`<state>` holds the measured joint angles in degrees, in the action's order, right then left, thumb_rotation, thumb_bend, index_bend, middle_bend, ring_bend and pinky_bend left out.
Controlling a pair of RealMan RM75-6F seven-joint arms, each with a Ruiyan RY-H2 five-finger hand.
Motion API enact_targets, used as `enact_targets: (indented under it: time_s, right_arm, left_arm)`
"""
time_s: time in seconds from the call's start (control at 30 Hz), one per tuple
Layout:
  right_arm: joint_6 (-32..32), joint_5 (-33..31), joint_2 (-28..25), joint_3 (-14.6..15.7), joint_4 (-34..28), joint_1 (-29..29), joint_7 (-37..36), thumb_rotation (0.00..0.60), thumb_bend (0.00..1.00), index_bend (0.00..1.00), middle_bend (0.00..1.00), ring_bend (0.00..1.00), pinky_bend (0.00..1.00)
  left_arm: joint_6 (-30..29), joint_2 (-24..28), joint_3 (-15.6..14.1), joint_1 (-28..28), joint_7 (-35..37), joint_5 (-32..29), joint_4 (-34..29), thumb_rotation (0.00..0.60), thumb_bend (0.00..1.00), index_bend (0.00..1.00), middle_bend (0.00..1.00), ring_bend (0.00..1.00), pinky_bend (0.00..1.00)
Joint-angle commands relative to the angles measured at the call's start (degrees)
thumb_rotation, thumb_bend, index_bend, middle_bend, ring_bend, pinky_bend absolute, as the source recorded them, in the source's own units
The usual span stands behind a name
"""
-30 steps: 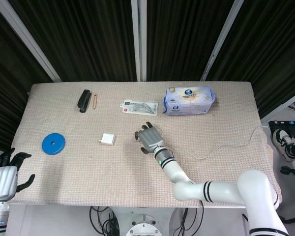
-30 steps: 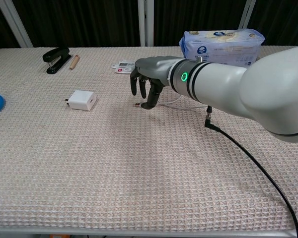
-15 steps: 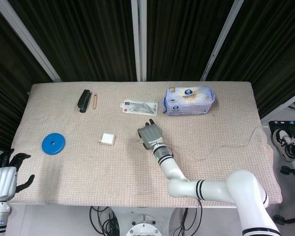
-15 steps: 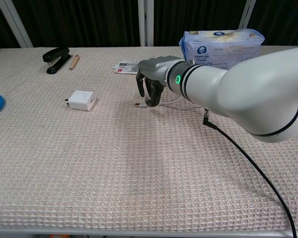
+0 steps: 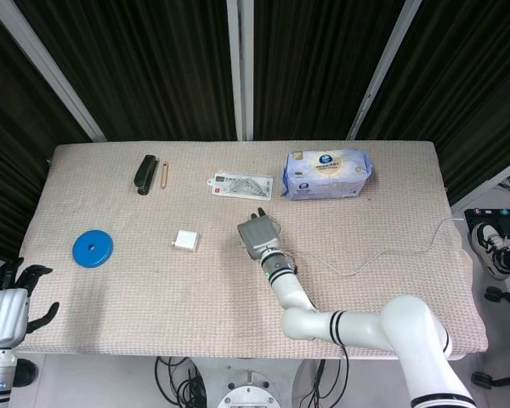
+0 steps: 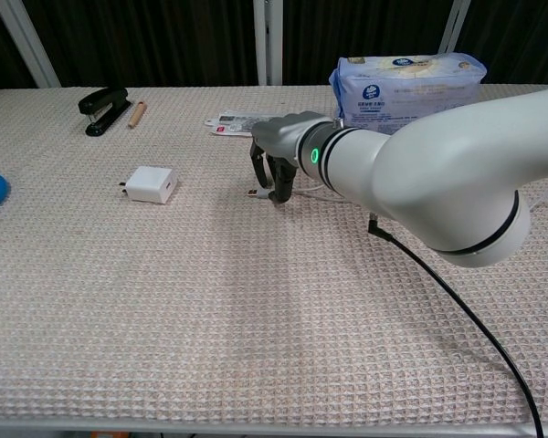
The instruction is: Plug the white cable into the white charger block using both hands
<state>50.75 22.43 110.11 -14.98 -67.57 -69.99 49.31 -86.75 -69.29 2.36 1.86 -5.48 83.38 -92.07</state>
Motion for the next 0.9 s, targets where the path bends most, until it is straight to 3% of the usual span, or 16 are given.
enact_targets:
  time_s: [0.03, 0.9]
  right_arm:
    - [-0.01, -0.13, 0.26, -0.03, 0.35, -0.03, 0.14, 0.600, 0.31, 0.47, 0.48, 0.21, 0.12]
    - [1.25, -1.25, 1.87, -1.07, 0.81, -0.30, 2.21, 0.600, 0.31, 0.48, 0.50, 0.23, 0.13]
  left_arm:
    - [0.00, -0.03, -0.01, 0.01, 0.00, 0.03, 0.07, 0.600, 0.23, 0.28, 0.24, 0.05, 0.07]
    - [0.40, -0.28, -0.08, -0.02, 0.87, -0.29, 1.17, 0.600, 0.23, 0.27, 0.24, 0.05, 0.07]
